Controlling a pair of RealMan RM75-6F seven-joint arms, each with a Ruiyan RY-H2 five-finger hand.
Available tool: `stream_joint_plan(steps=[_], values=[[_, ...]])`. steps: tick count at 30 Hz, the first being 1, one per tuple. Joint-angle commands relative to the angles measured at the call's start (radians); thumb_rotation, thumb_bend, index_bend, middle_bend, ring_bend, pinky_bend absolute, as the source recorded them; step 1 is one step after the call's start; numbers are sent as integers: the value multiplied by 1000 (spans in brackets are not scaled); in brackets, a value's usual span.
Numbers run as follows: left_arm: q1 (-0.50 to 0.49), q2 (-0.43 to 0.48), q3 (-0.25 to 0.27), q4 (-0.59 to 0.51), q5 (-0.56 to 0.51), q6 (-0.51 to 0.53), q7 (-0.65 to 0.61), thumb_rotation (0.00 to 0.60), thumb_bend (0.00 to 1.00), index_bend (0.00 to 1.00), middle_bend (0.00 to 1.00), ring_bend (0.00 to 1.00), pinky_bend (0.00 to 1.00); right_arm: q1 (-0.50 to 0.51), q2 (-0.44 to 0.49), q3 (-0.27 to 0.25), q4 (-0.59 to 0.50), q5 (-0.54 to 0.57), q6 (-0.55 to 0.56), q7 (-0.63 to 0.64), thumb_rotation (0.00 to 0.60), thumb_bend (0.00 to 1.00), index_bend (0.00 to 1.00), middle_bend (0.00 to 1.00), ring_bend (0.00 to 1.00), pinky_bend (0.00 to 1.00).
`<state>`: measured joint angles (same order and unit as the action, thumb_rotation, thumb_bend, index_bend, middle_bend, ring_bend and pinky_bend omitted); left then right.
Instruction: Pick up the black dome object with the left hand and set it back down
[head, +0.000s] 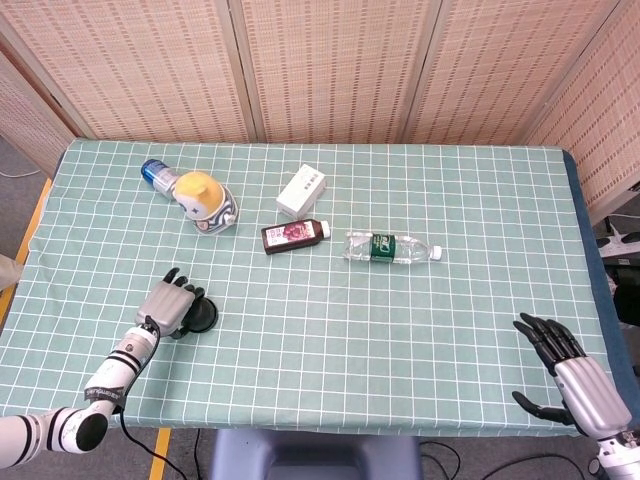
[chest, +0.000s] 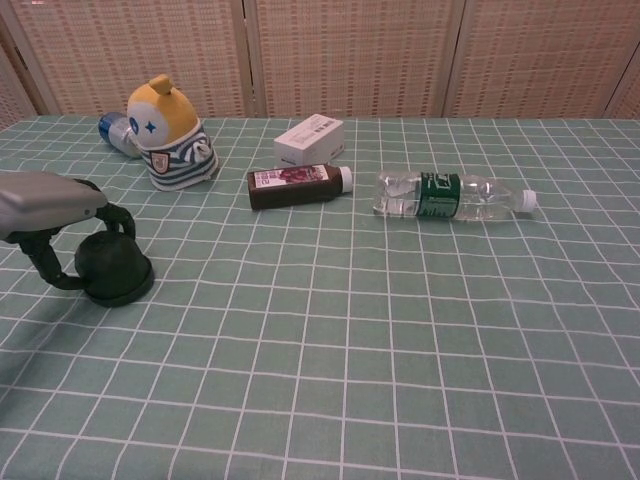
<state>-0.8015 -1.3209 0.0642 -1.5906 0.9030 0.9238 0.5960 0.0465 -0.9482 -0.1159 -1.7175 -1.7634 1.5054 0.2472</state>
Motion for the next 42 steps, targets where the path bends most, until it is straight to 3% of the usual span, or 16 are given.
stream_joint_plan(steps=[1, 9, 16, 21, 25, 29, 32, 34, 36, 39, 42], values=[[7, -3, -5, 5, 13, 7, -7, 600, 301, 526, 451, 210, 101, 0, 0, 0, -2, 2, -1, -2, 600, 179, 0, 0, 0, 0], [27, 21, -25, -19, 58, 18, -59, 600, 317, 543, 489, 230, 106, -1, -3, 1, -3, 4, -1, -7, 600, 179, 0, 0, 0, 0], [49, 93, -53, -68, 72, 57, -84, 600, 318, 552, 495, 232, 133, 1, -4, -1, -4, 3, -6, -8, 600, 179, 0, 0, 0, 0], [68, 95, -40, 11, -13, 32, -60, 600, 318, 550, 489, 233, 136, -3, -3, -5, -6, -6, 0, -11, 600, 179, 0, 0, 0, 0], [76, 91, -43, 68, -78, -29, -93, 600, 325, 523, 458, 227, 83, -5, -2, -6, -8, -7, 4, -8, 600, 179, 0, 0, 0, 0], [84, 88, -39, 95, -80, -58, -115, 600, 326, 506, 426, 203, 66, -6, -5, -6, -7, -8, 6, -12, 600, 180, 0, 0, 0, 0], [90, 77, -36, 110, -73, -68, -124, 600, 324, 408, 329, 152, 64, -3, -8, -7, -7, -6, -3, -16, 600, 179, 0, 0, 0, 0], [90, 70, -35, 120, -79, -78, -122, 600, 326, 208, 177, 85, 61, -2, -8, -7, -7, -4, -8, -18, 600, 179, 0, 0, 0, 0], [93, 63, -37, 128, -80, -75, -125, 600, 325, 88, 78, 41, 54, -2, -7, -6, -7, -5, -6, -18, 600, 179, 0, 0, 0, 0], [97, 63, -39, 128, -89, -81, -131, 600, 323, 9, 3, 15, 52, -5, -7, -6, -6, -6, 2, -15, 600, 179, 0, 0, 0, 0], [97, 73, -38, 113, -106, -100, -135, 600, 321, 0, 0, 1, 52, -3, -10, -6, -3, -6, -2, -15, 600, 179, 0, 0, 0, 0]])
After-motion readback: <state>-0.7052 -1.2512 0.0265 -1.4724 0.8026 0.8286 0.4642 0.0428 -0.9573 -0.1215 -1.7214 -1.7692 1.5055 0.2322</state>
